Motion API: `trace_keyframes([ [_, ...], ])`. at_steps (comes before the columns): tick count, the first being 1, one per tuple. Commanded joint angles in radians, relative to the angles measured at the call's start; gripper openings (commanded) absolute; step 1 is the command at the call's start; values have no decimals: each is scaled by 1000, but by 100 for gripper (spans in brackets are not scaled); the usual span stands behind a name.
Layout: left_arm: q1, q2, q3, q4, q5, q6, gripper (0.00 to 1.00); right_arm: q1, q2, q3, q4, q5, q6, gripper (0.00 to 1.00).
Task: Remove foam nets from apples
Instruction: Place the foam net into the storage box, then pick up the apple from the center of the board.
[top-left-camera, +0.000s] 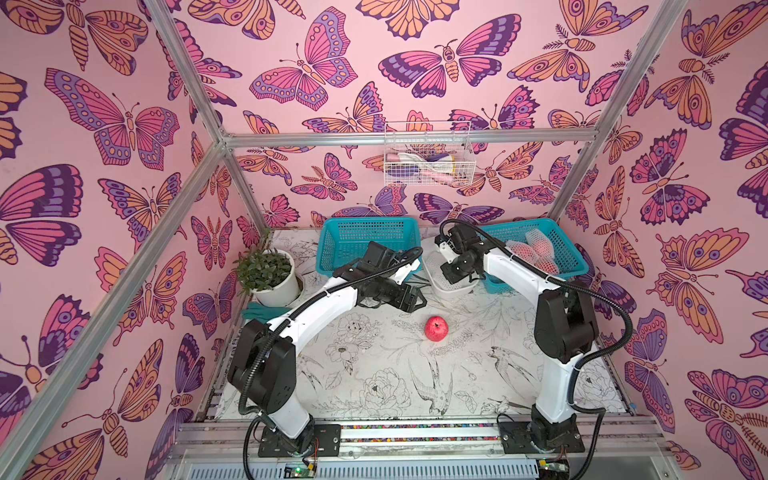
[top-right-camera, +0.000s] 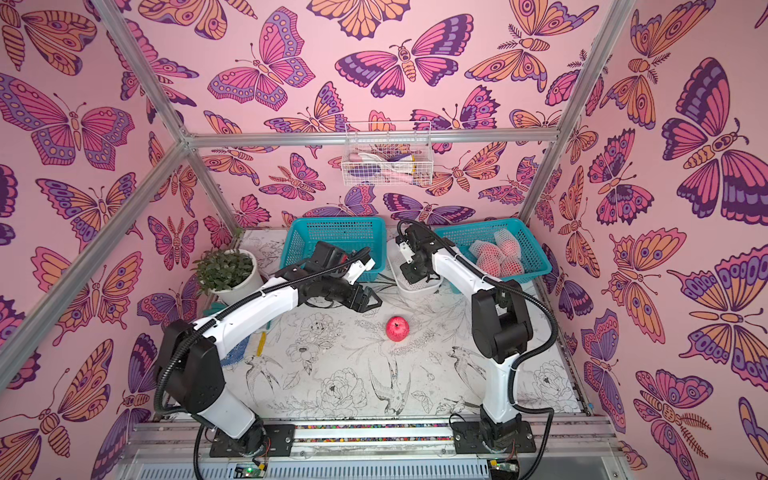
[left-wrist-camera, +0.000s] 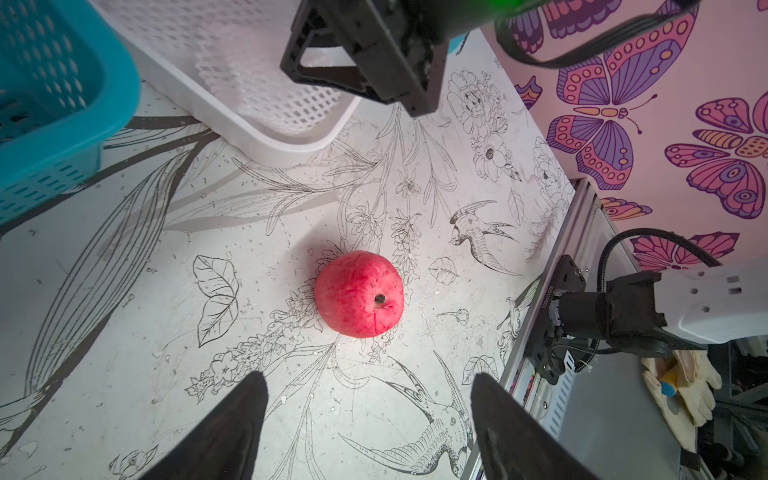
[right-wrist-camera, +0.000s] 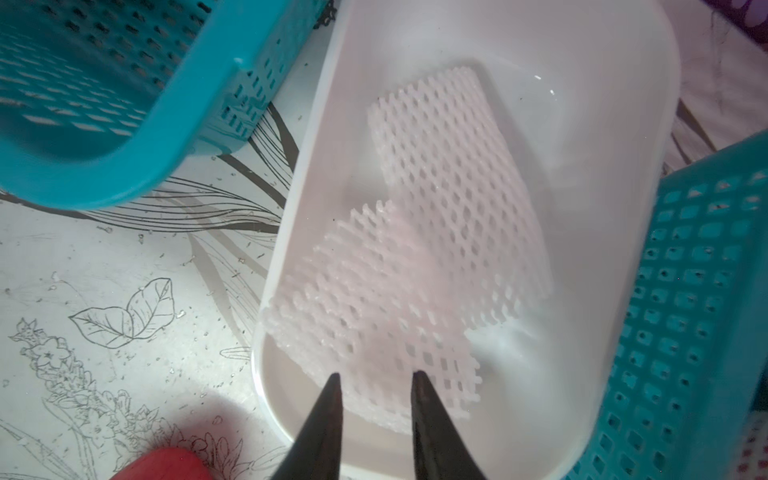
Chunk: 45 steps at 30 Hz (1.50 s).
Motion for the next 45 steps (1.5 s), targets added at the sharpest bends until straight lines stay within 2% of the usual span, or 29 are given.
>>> trace_keyframes([
  [1,-16,7,15,-19,-27,19,80,2,48,-3,12,-25,23,28],
  [9,-49,-14,-4,-21,-100,14,84,3,144,18,41,33,11,28],
  [13,-66,-22,-14,-21,-121,24,88,2,114,-25,85,53,28,32],
  [15,-82,-25,-22,-24,-146,32,100,2,70,-59,115,63,42,40],
  [20,-106,-42,-53,-25,-171,64,100,1,-85,-156,191,55,63,57],
  [28,-140,-25,-54,-32,-189,101,100,2,-193,-183,148,50,55,68],
  [33,-183,44,-17,-50,-240,161,100,2,-281,-225,130,118,56,73],
  [35,-216,93,14,-73,-284,207,100,-11,-352,-269,133,155,62,77],
  [40,-286,222,101,-126,-377,269,100,-68,-542,-394,120,157,80,83],
  [41,-291,243,114,-129,-394,268,100,-78,-580,-424,121,160,80,86],
  [42,-292,257,122,-129,-399,268,100,-83,-610,-449,127,168,81,95],
  [43,-292,274,131,-131,-406,265,100,-90,-645,-478,133,173,83,99],
  [45,-292,295,140,-131,-410,262,100,-103,-696,-528,149,176,83,99],
])
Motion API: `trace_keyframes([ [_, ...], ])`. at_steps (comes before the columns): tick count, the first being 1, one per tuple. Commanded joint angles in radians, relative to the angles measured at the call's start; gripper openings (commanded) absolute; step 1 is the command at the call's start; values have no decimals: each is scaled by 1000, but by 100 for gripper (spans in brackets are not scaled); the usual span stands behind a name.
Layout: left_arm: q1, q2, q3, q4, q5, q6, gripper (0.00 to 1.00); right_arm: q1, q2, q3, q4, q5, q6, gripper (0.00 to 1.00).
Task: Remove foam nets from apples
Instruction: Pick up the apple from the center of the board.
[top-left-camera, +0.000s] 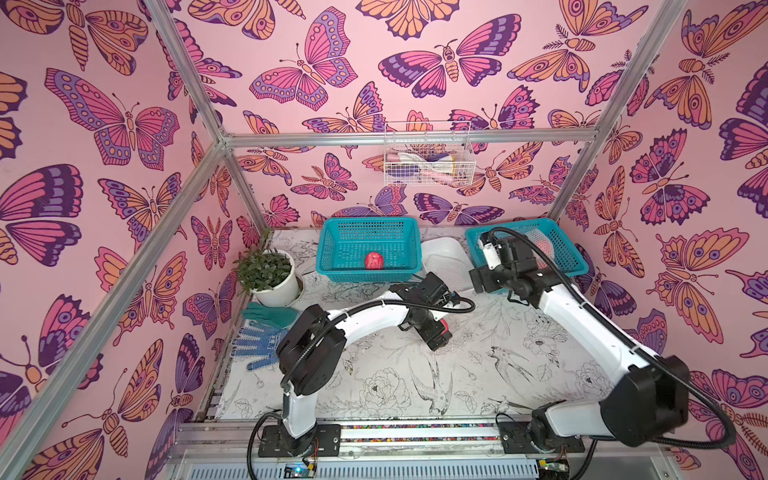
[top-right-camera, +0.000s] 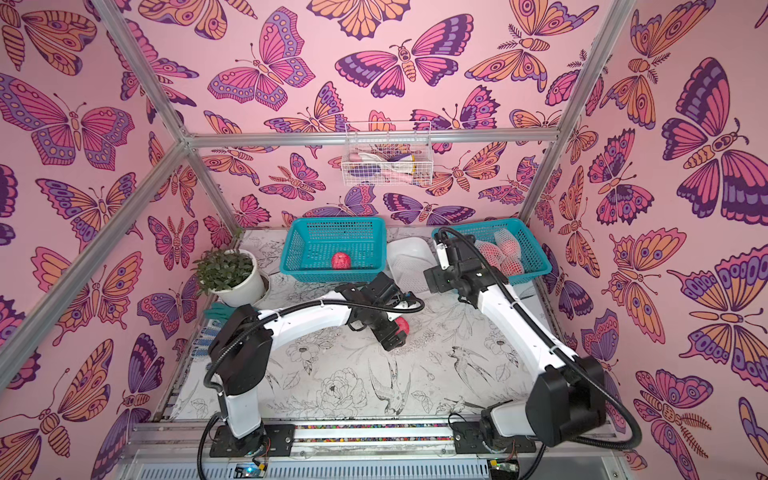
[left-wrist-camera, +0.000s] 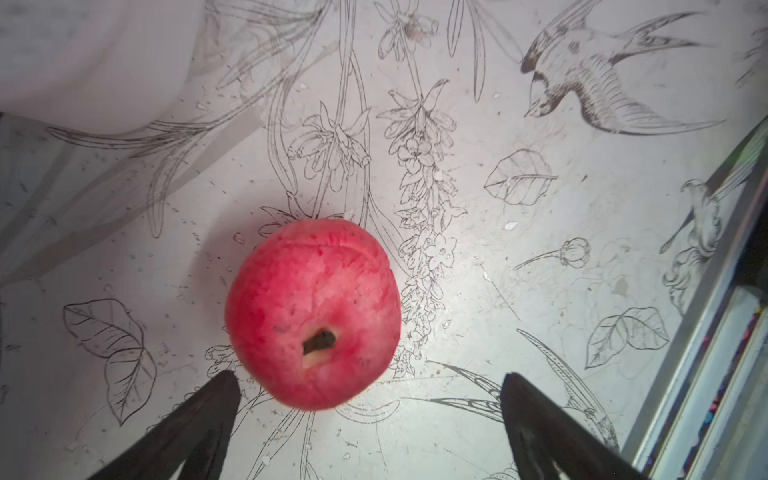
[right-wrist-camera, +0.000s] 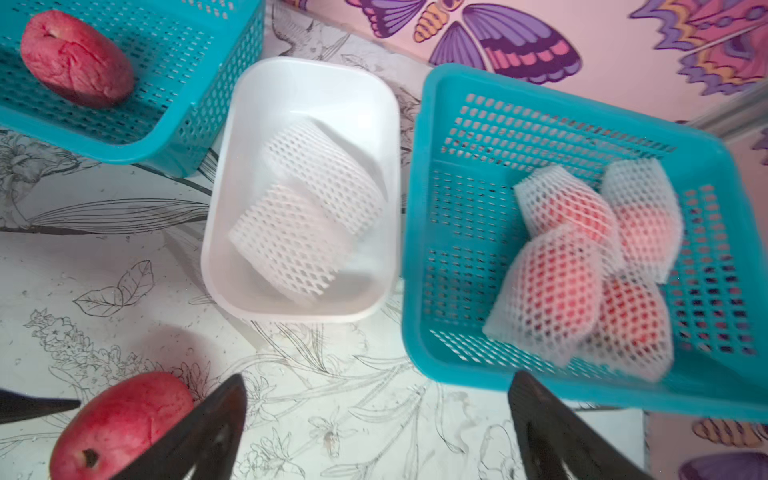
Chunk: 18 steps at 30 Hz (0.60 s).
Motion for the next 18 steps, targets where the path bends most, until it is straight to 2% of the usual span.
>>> trace_keyframes([
  [1,6,28,35,-43,-52,22,100,-19,-66,-76,1,27,13,99],
  [5,6,69,59,-43,-71,19,100,-39,-109,-128,8,32,24,99],
  [11,12,132,103,-43,-68,32,100,-48,-97,-148,16,30,32,99],
  [18,28,165,115,-41,-27,52,88,-53,-49,-137,24,17,33,99],
])
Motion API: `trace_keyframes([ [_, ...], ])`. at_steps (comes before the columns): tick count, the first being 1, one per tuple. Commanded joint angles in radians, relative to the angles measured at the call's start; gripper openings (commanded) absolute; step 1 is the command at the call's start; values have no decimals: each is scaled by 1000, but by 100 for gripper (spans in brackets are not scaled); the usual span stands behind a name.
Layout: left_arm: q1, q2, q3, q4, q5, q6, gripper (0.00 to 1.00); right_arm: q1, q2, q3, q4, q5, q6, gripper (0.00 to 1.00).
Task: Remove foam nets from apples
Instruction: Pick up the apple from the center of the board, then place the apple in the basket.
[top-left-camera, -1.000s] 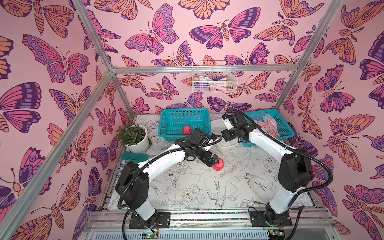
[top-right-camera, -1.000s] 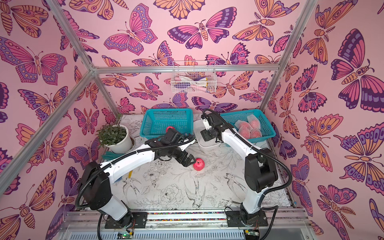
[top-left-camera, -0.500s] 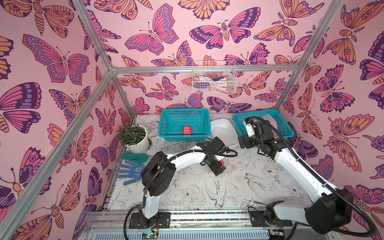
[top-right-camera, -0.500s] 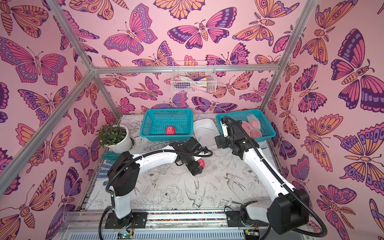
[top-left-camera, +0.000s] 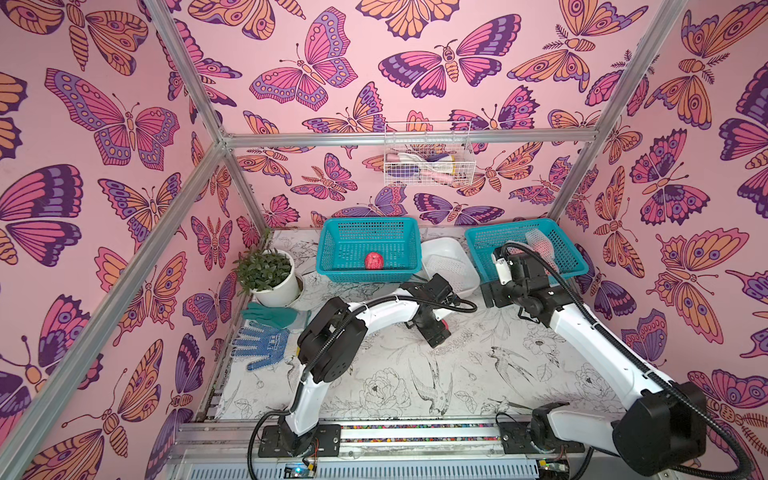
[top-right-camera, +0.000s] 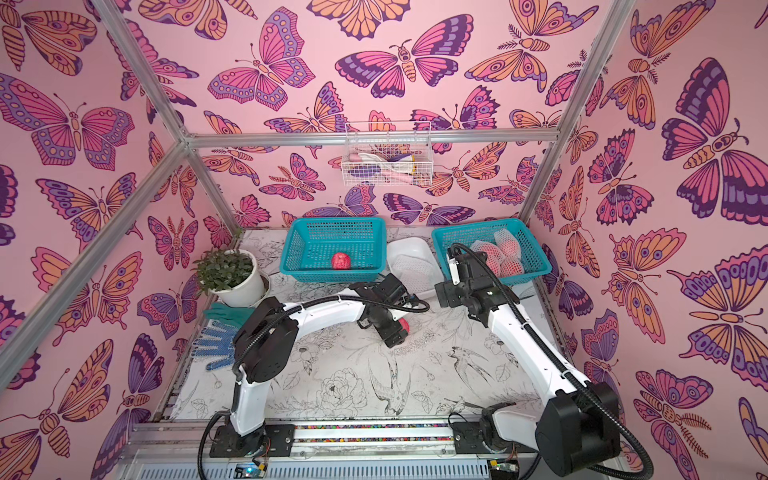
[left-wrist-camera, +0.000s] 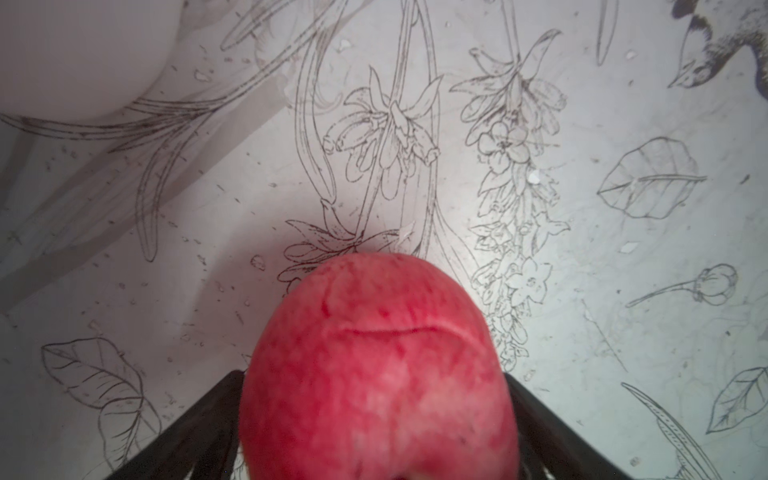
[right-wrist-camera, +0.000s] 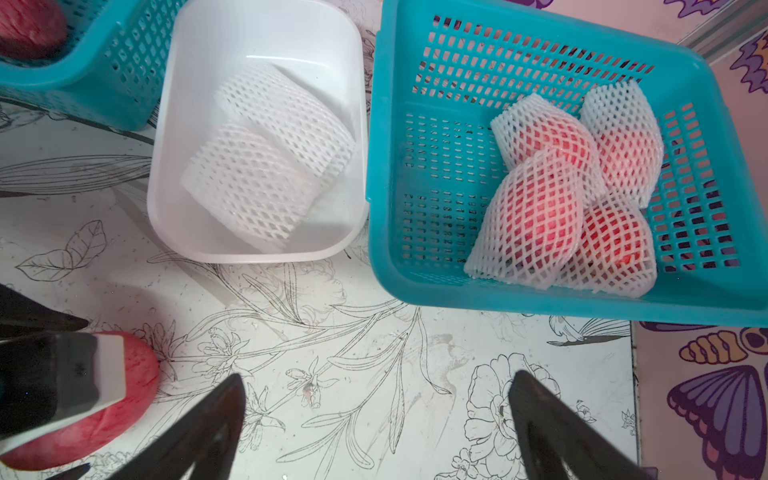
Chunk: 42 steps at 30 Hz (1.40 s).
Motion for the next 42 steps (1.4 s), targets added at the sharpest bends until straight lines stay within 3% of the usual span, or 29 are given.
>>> trace_keyframes([
  [1,16,24,26,-19,35,24,84,-10,23,12,12,-1,20,99],
  [5,24,28,35,-19,57,36,72,-11,37,13,20,-6,27,99],
  [11,25,-6,23,-20,67,41,63,-10,41,10,21,-5,29,99],
  [22,95,-249,-80,-25,85,-2,51,-11,-15,-4,-10,0,44,100],
  [26,163,-342,-83,-34,116,-28,50,-10,-69,-36,-18,-7,62,100],
  [31,284,-369,13,-107,85,-28,49,-11,-143,-90,-8,-14,81,100],
  [36,436,-280,167,-180,18,-44,48,-11,-160,-86,-3,-24,87,100],
  [42,572,-120,302,-192,-20,-89,47,-11,-80,-21,-9,-33,74,100],
])
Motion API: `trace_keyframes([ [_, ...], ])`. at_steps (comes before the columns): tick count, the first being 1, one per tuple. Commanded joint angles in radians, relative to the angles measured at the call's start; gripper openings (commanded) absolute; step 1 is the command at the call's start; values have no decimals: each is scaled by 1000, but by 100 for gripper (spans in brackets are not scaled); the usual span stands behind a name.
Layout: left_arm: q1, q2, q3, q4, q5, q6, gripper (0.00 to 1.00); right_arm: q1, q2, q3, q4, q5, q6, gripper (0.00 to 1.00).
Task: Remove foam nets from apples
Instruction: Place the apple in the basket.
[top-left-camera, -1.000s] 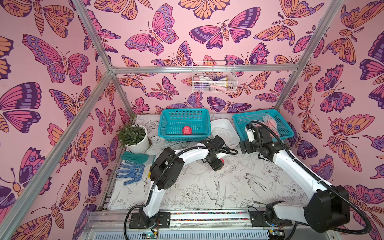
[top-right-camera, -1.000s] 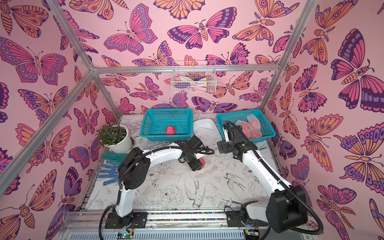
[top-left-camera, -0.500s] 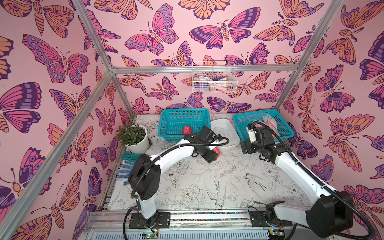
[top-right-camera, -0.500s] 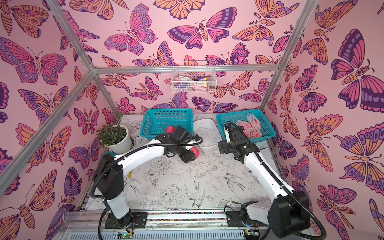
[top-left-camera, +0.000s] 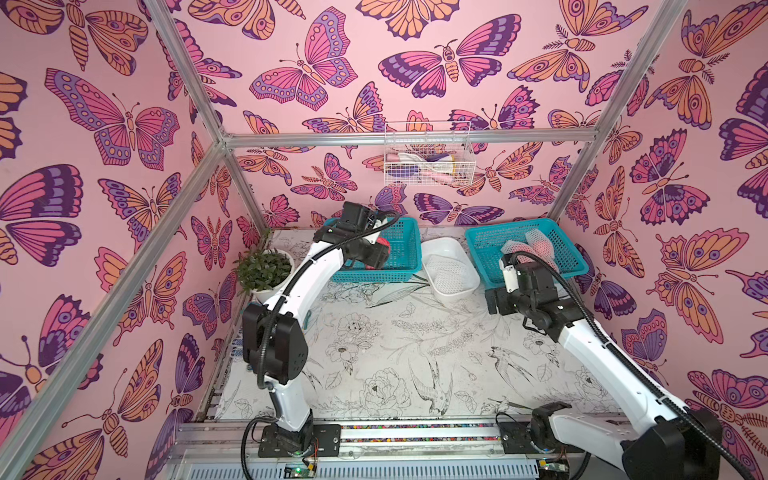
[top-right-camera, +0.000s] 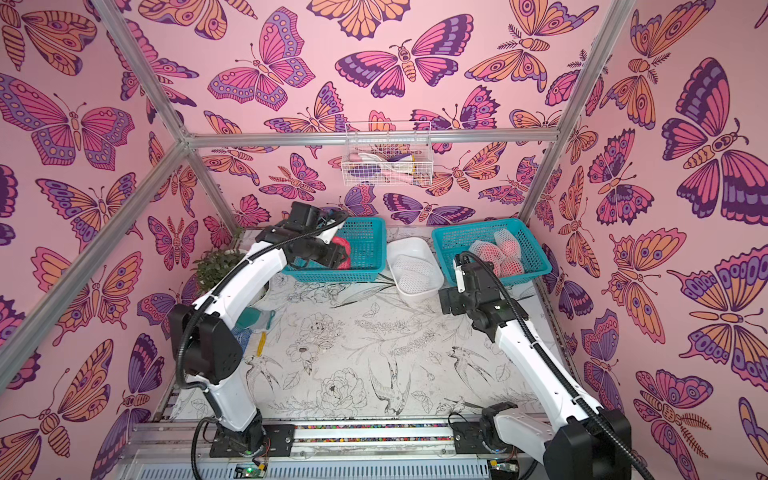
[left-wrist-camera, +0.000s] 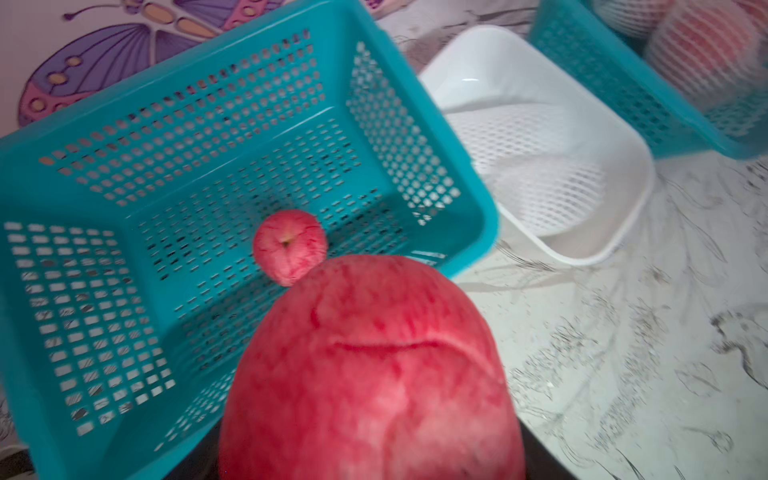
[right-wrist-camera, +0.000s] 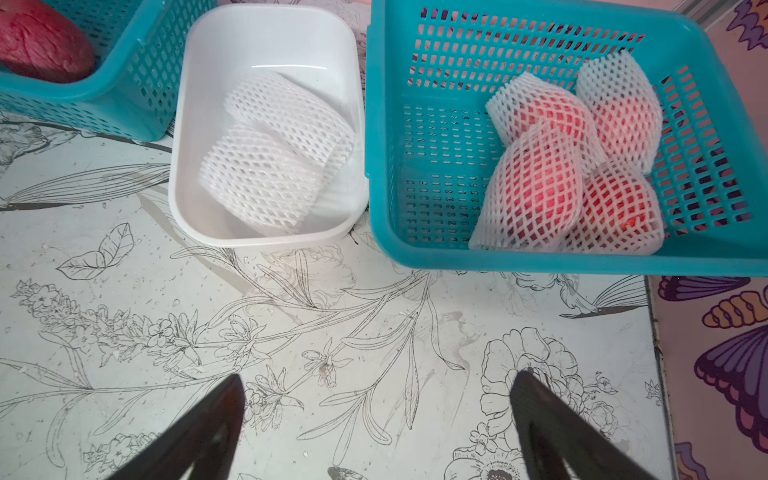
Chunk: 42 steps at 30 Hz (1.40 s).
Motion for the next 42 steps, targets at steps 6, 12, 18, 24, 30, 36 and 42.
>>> trace_keyframes([
  [6,116,232,162,-71,-55,-73,47,-6,128,110,1,-14,-13,100],
  [12,139,374,302,-107,-86,-64,48,-7,225,162,26,-15,-16,100],
  [18,153,466,362,-143,-95,-64,47,-8,308,214,25,-39,-1,100],
  [24,161,507,347,-149,-116,-71,47,-7,359,242,13,-49,-1,99],
  [30,164,529,328,-151,-101,-80,48,-7,378,241,18,-54,-1,99],
  [36,163,560,334,-167,-112,-88,54,-7,384,236,20,-60,2,99],
  [42,164,577,350,-180,-102,-93,63,-7,383,235,14,-63,4,99],
])
